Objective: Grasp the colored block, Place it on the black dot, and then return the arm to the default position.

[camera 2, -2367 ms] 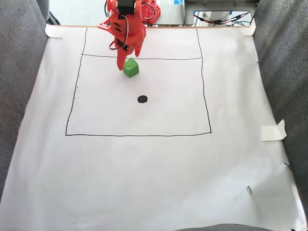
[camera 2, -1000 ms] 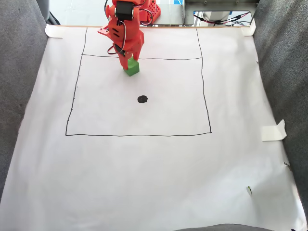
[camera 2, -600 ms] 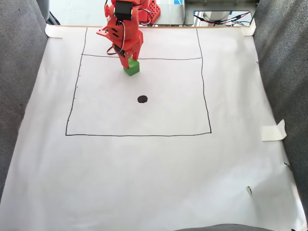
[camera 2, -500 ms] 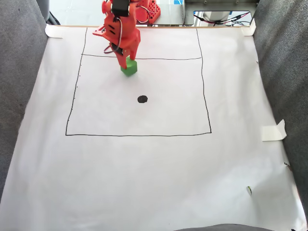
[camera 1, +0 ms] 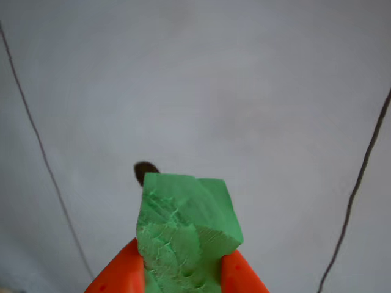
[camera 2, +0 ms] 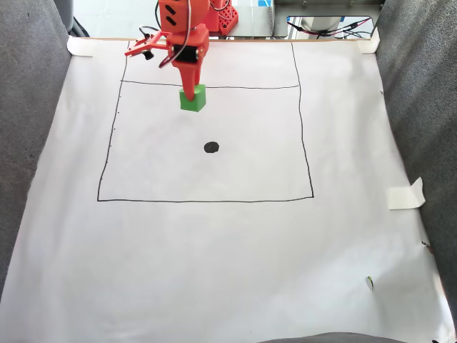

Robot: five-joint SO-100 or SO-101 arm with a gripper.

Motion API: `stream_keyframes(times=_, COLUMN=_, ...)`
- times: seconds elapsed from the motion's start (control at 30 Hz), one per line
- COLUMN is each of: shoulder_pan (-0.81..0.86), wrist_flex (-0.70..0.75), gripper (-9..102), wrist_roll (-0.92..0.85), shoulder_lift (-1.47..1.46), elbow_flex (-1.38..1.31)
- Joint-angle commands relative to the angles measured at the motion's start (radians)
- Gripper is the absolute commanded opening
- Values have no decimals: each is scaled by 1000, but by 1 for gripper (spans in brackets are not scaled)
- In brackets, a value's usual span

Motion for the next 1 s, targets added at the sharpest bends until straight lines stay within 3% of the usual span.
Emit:
stream_keyframes(times=0.0, shoulder_pan=-17, wrist_flex=-18, gripper=0, wrist_roll=-63, shoulder_lift=-11, elbow_flex=-40)
stream_keyframes(times=0.13, shoulder_pan=-35, wrist_flex=31, gripper=0, wrist_roll=-92, shoulder_lift=-83, elbow_flex=-114)
stream_keyframes(times=0.63, shoulder_pan=-87, wrist_flex=511, gripper=0, wrist_roll=41, shoulder_lift=-365, elbow_flex=-698)
stream_keyframes(times=0.77, shoulder_pan=-89, wrist_flex=566, gripper=0, wrist_roll=87, shoulder_lift=-466, elbow_flex=-824)
stream_keyframes(times=0.97, shoulder_pan=-91, wrist_flex=538, gripper=0, wrist_roll=141, shoulder_lift=-591, elbow_flex=-943)
